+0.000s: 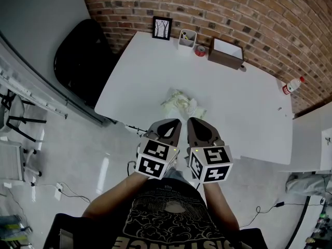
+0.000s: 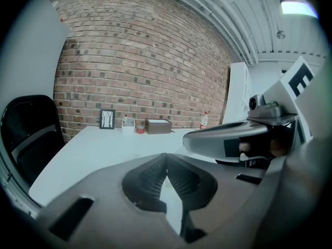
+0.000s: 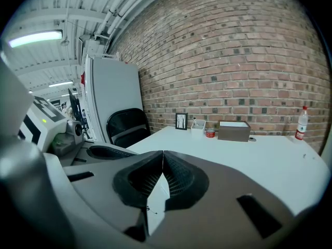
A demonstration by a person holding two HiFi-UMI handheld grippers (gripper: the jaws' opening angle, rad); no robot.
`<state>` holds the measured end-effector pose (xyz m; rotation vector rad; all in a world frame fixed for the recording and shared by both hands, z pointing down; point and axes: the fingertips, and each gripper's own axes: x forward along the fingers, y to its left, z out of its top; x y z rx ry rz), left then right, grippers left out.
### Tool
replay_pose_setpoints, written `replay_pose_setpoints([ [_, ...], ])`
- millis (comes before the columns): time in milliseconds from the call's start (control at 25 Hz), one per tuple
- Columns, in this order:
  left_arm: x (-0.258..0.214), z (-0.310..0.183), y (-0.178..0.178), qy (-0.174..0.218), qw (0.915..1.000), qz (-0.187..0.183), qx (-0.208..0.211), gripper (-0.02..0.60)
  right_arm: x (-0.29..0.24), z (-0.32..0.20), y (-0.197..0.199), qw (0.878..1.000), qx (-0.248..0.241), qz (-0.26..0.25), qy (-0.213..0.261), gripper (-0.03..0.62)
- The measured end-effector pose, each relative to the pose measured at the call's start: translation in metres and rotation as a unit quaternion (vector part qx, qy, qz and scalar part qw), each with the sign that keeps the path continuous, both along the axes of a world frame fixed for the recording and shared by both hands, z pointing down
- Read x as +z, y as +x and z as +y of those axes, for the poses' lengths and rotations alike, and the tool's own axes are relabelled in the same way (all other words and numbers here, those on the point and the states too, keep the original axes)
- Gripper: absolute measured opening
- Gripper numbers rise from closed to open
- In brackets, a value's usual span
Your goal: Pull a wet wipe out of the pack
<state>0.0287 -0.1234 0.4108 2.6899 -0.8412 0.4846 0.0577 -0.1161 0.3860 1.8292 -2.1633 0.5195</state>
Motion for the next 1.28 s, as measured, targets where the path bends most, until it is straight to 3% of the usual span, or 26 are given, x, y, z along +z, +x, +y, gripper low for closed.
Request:
replay_pose_setpoints([
  [1280,-0.011,0.054,-0.024,0.013,0.9993,0.021,0.027,0.012,0.002,0.066,-0.035,0.999,0.031,0.009,0.000,0.017],
])
